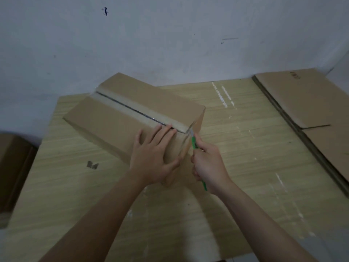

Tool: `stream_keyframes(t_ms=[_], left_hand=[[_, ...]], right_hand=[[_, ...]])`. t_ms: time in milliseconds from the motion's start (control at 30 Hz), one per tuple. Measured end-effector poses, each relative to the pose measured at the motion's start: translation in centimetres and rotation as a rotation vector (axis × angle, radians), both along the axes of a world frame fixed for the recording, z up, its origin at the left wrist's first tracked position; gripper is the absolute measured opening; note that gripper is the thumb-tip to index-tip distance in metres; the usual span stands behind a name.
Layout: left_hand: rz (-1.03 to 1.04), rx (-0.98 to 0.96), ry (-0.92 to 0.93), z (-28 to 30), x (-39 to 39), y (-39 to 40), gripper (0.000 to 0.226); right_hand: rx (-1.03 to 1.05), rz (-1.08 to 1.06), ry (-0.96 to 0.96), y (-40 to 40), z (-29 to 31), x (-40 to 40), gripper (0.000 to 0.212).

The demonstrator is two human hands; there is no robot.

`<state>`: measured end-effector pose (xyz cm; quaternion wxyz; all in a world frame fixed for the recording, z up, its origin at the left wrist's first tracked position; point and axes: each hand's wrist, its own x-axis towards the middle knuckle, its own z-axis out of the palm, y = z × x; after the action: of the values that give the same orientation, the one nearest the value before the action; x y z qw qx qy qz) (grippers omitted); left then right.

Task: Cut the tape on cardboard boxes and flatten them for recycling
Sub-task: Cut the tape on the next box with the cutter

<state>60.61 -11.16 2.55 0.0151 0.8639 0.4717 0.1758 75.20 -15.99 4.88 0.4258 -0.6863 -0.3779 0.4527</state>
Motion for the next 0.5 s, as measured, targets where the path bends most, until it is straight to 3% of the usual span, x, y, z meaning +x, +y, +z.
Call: stream_keyframes(t_ms=[200, 300, 433, 500], left_hand=[[0.001, -0.014, 0.016, 0.1, 0.4, 0.0, 0.074], [-0.001, -0.026, 0.029, 0.2, 0.4, 0.1, 0.074], [0.011, -0.022, -0.013, 0.6, 0.5, 0.0, 0.07], [0.016, -0.019, -0.025, 0.7, 0.6, 0.0, 0.068]], right_hand=[[-0.122, 0.07, -0.027, 0.9, 2.6, 1.4, 0.061], [-0.172, 0.064, 0.07, 1.2, 3.4, 1.5, 0.045], [-0.185, 0.089, 0.03, 0.8, 3.5, 0.8, 0.034], [-0.183, 0.101, -0.014, 0.5, 3.4, 0.6, 0.045]])
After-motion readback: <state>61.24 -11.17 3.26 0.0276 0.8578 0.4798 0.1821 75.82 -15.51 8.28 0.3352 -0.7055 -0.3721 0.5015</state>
